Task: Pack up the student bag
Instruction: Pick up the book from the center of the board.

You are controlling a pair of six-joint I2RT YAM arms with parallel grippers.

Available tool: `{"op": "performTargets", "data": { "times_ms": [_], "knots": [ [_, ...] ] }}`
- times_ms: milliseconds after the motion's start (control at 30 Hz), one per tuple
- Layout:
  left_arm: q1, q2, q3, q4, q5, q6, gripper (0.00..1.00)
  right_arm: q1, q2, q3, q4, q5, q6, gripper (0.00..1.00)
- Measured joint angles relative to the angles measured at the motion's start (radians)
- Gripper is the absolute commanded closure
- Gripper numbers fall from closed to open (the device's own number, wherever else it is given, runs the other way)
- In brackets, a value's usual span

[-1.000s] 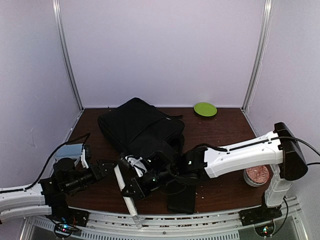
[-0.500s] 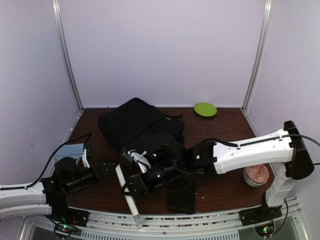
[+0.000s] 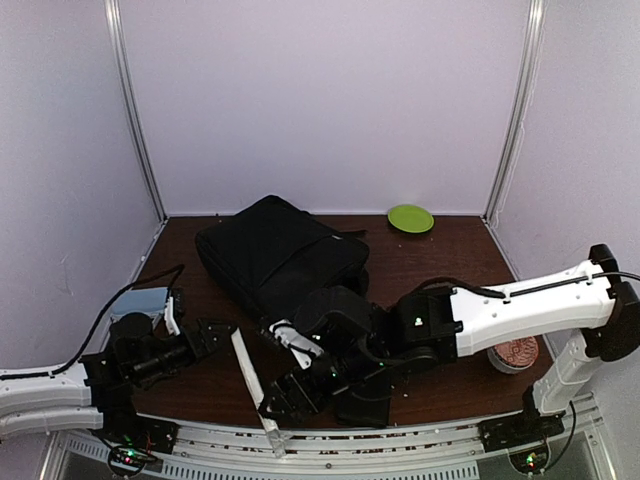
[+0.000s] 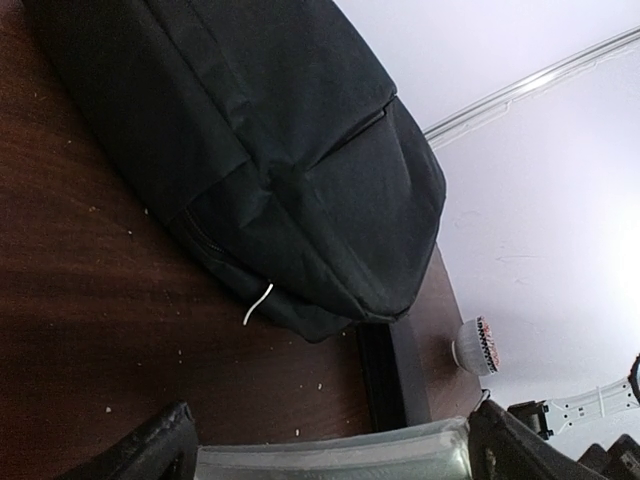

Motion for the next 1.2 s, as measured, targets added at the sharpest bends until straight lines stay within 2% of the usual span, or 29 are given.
{"op": "performTargets", "data": {
  "times_ms": [267, 467, 533, 600, 733, 900, 1067, 1200],
  "knots": [
    [0.000, 0.071, 0.040, 0.002, 0.005, 0.030, 0.04, 0.055, 0.078, 0.070, -0.069, 0.046, 0.000, 0.16],
    [0.000, 0.115, 0.057, 0.020, 0.010, 0.041, 0.04, 0.060, 0.128, 0.111, -0.093, 0.079, -0.003, 0.24],
    [0.000, 0.120, 0.057, 0.027, 0.010, 0.043, 0.04, 0.060, 0.165, 0.123, -0.100, 0.080, -0.003, 0.29],
    [0.000, 0.122, 0.057, 0.033, 0.011, 0.043, 0.04, 0.059, 0.208, 0.130, -0.109, 0.080, -0.005, 0.38],
    [0.000, 0.123, 0.057, 0.037, 0.010, 0.044, 0.04, 0.061, 0.238, 0.143, -0.117, 0.076, -0.002, 0.71],
    [0.000, 0.117, 0.057, 0.003, 0.011, 0.057, 0.04, 0.049, 0.236, 0.138, -0.137, 0.126, 0.021, 0.99],
    [0.000, 0.064, 0.080, -0.081, 0.006, 0.090, 0.04, 0.052, 0.159, 0.050, -0.126, 0.207, 0.014, 1.00],
    [0.000, -0.002, 0.169, -0.194, -0.014, 0.149, 0.03, 0.035, 0.046, -0.033, -0.163, 0.262, 0.012, 1.00]
  ]
}}
